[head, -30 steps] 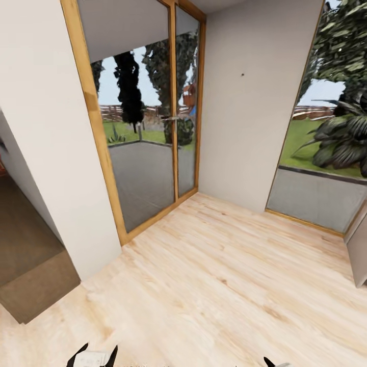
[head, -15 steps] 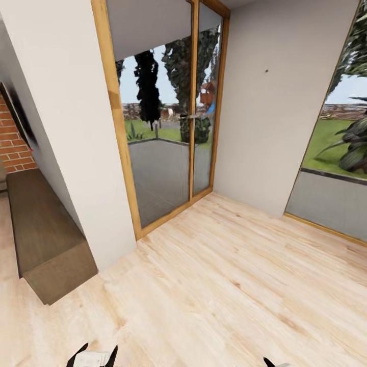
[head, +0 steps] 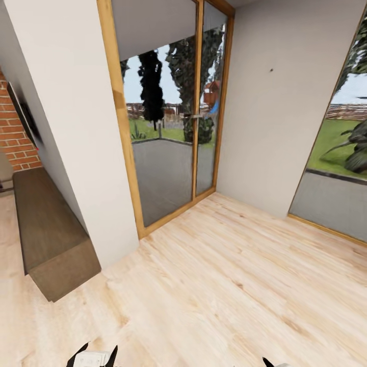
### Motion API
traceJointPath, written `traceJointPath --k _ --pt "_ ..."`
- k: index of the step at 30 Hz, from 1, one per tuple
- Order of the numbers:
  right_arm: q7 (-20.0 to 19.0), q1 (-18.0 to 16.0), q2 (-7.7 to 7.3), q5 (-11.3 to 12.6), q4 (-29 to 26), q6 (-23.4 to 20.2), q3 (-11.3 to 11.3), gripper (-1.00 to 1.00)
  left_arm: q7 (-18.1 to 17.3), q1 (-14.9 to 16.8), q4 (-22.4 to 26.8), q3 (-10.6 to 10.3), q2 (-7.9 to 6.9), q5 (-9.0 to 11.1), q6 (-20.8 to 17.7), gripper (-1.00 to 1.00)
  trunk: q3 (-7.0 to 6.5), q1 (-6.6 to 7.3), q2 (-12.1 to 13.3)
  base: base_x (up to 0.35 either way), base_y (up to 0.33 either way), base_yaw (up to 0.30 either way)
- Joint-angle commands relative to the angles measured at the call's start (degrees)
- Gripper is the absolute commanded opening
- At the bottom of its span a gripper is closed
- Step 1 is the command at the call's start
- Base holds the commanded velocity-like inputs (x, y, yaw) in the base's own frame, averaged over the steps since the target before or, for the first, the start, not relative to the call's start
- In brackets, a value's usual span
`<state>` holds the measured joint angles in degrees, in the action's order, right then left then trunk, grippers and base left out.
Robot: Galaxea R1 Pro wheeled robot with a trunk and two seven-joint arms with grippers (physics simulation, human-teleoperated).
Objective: Put the three can of soda from the living room inside the tash can in the kitchen.
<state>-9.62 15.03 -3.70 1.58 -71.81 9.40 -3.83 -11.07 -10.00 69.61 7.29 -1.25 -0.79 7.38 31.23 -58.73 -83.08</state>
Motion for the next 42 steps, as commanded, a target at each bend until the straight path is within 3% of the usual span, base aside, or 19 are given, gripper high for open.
traceJointPath --k 1,42 --pt "0.03 0.0 0.0 0.0 0.0 0.0 -0.03 1.0 0.0 0.0 0.0 0.0 0.0 0.0 0.0 1.0 0.0 0.0 0.0 0.0 0.0 0.185" --pt "0.13 0.0 0.01 0.12 0.09 0.0 -0.2 1.0 -0.08 -0.01 0.34 -0.14 0.02 0.0 0.01 1.0 0.0 0.0 0.0 -0.02 0.006 0.24"
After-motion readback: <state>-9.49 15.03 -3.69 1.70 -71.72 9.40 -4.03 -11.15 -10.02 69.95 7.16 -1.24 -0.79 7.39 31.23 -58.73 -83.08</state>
